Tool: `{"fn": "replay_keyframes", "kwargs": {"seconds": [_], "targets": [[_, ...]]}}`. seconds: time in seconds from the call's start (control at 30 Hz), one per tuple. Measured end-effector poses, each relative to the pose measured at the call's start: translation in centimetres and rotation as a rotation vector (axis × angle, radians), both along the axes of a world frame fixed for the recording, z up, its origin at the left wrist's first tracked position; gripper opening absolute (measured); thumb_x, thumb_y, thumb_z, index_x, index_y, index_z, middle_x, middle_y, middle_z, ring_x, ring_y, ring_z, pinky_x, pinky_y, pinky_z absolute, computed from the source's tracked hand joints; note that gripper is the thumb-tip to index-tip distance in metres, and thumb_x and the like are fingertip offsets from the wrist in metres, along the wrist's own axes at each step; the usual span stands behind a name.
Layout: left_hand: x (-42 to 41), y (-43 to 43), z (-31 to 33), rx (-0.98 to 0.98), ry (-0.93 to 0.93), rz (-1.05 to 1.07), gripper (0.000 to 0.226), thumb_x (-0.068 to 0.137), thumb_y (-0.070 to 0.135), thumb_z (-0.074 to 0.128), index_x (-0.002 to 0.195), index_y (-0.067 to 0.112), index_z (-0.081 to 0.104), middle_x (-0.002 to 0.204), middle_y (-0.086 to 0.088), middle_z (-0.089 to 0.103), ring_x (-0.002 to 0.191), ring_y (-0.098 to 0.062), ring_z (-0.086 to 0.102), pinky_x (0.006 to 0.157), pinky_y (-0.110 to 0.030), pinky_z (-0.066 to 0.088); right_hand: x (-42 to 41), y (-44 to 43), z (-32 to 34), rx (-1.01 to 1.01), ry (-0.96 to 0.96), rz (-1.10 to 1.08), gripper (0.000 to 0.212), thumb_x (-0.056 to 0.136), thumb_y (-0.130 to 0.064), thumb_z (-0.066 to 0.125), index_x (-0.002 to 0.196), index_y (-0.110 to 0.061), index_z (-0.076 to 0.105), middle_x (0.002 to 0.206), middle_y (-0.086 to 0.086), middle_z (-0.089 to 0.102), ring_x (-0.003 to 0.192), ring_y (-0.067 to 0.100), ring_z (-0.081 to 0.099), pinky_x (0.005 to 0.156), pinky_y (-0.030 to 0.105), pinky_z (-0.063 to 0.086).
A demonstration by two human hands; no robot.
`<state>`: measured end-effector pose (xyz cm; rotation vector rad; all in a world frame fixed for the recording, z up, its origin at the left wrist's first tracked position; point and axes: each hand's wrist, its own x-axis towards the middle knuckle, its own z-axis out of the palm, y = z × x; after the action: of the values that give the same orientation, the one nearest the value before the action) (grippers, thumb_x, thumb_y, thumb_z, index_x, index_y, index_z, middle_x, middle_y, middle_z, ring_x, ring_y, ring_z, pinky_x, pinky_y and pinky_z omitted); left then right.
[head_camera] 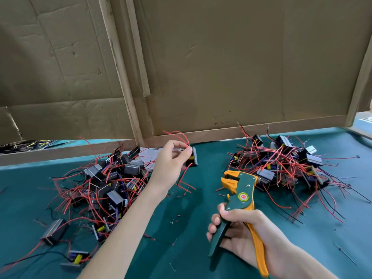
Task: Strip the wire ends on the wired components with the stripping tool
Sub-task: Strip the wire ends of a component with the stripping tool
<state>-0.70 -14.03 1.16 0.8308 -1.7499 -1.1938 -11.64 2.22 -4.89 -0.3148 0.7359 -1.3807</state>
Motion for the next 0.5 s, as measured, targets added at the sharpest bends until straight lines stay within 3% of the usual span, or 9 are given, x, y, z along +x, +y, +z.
{"fn": "replay_keyframes", "kwargs": {"seconds": [0.13, 0.3, 0.4, 0.5], "targets": [[1.0, 0.9, 0.5, 0.073, -0.049, 0.063, 0.024, 0.09, 0.021, 0.065, 0.085, 0.014, 0.042, 0.076, -0.002, 0.055, 0.057, -0.018, 0.06, 0.049, -0.017, 0.047, -0.3, 0.0, -0.3, 0.003, -0.003, -0.001, 0.026, 0.054, 0.003, 0.081, 0.074, -0.002, 0.065, 0.075, 0.02, 0.056, 0.065, 0.036, 0.059, 0.069, 0.046, 0.054], [0.7, 1.9, -3.0, 0.179, -0.208, 0.039, 0.024, 0.087, 0.008, 0.066, 0.076, 0.008, 0.045, 0.085, -0.012, 0.055, 0.066, -0.028, 0.067, 0.068, -0.046, 0.06, -0.8, 0.0, 0.1, -0.018, 0.01, -0.046, 0.022, 0.055, 0.003, 0.078, 0.072, -0.001, 0.065, 0.074, 0.019, 0.057, 0.066, 0.036, 0.06, 0.069, 0.046, 0.055], [0.5, 2.1, -4.5, 0.039, -0.361, 0.046, 0.025, 0.085, 0.012, 0.068, 0.072, 0.013, 0.047, 0.077, -0.005, 0.058, 0.06, -0.02, 0.063, 0.061, -0.041, 0.06, -1.4, 0.1, 0.5, -0.046, 0.02, -0.079, 0.022, 0.055, 0.002, 0.078, 0.073, -0.002, 0.064, 0.075, 0.019, 0.056, 0.067, 0.035, 0.06, 0.07, 0.046, 0.056], [1.3, 1.2, -4.3, -0.274, -0.603, 0.051, 0.018, 0.083, 0.023, 0.069, 0.079, 0.023, 0.052, 0.086, 0.007, 0.06, 0.075, -0.013, 0.057, 0.074, -0.033, 0.051, -1.8, -0.1, 0.9, -0.046, 0.035, -0.118, 0.017, 0.061, 0.009, 0.072, 0.07, -0.002, 0.064, 0.073, 0.018, 0.056, 0.065, 0.034, 0.06, 0.067, 0.044, 0.056]]}}
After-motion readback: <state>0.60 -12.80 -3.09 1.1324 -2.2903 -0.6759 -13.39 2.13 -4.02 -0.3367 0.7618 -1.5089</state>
